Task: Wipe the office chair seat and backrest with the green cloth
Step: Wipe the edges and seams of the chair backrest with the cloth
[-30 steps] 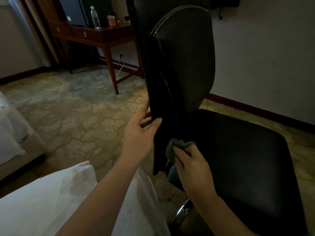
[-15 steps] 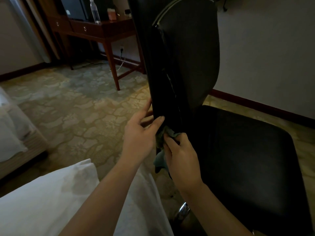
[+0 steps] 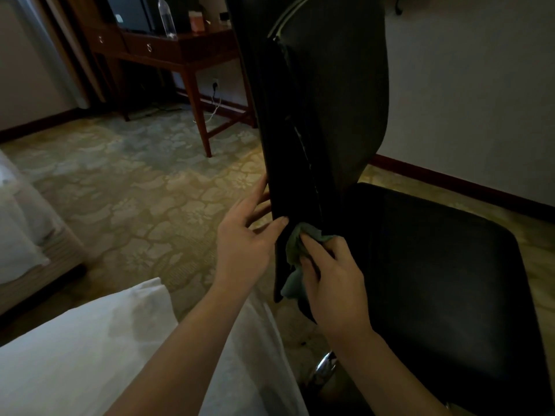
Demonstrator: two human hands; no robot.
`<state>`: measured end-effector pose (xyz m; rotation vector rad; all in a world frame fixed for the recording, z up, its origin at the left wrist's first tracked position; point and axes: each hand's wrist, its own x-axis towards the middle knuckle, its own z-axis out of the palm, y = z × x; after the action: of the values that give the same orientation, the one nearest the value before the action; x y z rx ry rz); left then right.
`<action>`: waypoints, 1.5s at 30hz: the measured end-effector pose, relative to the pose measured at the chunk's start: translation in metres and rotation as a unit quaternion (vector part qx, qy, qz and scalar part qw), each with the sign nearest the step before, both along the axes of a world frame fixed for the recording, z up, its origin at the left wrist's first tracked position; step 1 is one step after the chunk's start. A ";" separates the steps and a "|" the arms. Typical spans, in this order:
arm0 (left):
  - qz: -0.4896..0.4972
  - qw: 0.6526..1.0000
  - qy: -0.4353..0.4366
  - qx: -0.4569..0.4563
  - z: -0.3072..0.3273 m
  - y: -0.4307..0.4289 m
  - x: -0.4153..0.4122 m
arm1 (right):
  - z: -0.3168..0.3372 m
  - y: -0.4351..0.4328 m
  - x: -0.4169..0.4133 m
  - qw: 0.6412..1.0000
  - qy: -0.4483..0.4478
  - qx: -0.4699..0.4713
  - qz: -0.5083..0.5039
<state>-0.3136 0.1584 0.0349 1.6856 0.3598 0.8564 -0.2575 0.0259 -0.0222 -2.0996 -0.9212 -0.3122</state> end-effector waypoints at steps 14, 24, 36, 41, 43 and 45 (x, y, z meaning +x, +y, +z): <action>-0.006 1.000 -0.012 -0.024 -0.003 -0.001 0.003 | -0.023 0.011 -0.007 0.986 0.087 -0.141 -0.021; -0.001 0.999 0.029 -0.015 -0.018 0.001 0.001 | -0.020 -0.007 -0.011 1.000 0.020 -0.007 -0.008; -0.038 0.993 0.025 -0.111 -0.017 0.001 0.000 | -0.035 0.028 -0.007 0.998 -0.023 -0.015 -0.059; -0.034 0.995 0.035 -0.092 -0.017 0.001 -0.001 | -0.068 0.015 -0.009 0.993 0.036 -0.080 -0.085; -0.028 0.996 0.044 -0.075 -0.019 0.001 -0.001 | -0.080 0.004 -0.013 0.992 0.005 -0.100 -0.079; -0.020 0.997 0.052 -0.055 -0.022 0.000 -0.001 | -0.081 -0.007 -0.015 0.994 0.008 -0.072 -0.077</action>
<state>-0.3148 0.1585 0.0133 1.6327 0.4344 0.7083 -0.2724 0.0190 -0.1029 -2.3082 -0.7931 -0.3170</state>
